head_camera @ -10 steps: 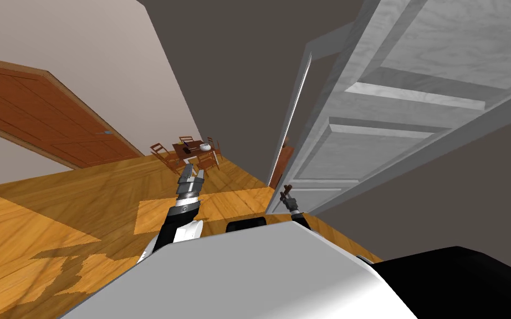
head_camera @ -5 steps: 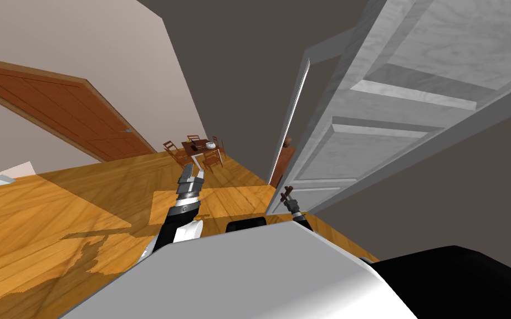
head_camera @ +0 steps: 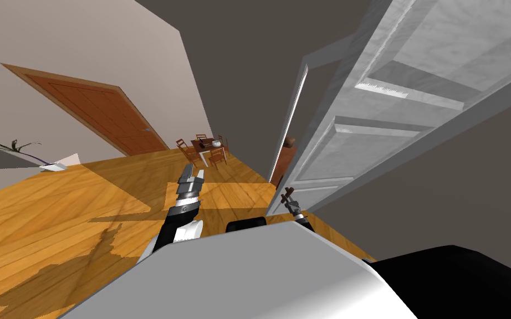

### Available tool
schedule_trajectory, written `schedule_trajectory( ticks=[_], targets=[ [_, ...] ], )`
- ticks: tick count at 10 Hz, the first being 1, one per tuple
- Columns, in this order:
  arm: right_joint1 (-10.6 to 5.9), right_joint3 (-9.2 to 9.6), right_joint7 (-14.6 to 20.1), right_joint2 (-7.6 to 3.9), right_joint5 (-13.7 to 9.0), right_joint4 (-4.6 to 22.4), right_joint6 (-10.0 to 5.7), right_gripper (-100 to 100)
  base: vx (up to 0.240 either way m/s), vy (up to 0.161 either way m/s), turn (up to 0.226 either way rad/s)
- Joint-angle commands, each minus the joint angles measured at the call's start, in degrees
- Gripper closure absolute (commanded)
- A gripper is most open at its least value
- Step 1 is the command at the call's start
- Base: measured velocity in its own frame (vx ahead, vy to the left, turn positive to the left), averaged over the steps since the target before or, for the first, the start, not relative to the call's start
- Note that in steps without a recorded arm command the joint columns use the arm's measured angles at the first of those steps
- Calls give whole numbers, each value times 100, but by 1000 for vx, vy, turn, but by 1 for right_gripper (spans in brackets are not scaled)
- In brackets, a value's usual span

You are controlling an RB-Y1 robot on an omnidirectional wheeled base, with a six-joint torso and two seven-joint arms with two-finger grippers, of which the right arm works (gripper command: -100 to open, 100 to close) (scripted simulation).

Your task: Pull the door open

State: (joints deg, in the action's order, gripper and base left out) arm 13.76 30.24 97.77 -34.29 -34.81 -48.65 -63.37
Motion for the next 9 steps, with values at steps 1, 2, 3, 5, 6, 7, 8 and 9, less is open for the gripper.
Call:
schedule_trajectory(
  ticks=[1, 2, 3, 5, 6, 7, 8, 9],
  targets=[
    [12, 67, 81, -21, 47, 86, -111, 100, -204, -65, 136],
    [23, 100, 123, -46, 70, 114, -166, 100, -188, -47, 111],
    [1, 72, 94, -36, 53, 103, -123, 100, -84, -21, 23],
    [3, 149, 179, -69, 84, 205, -247, 100, -170, -48, 152],
    [2, 178, 211, -85, 95, 244, -298, 100, -210, -45, 136],
    [1, 210, 247, -103, 107, 287, -355, 100, -226, -47, 152],
    [-1, 243, 284, -122, 119, 331, -413, 100, -219, -88, 133],
    [-2, 275, 320, -140, 132, 374, -470, 100, -209, -98, 170]
  ],
)
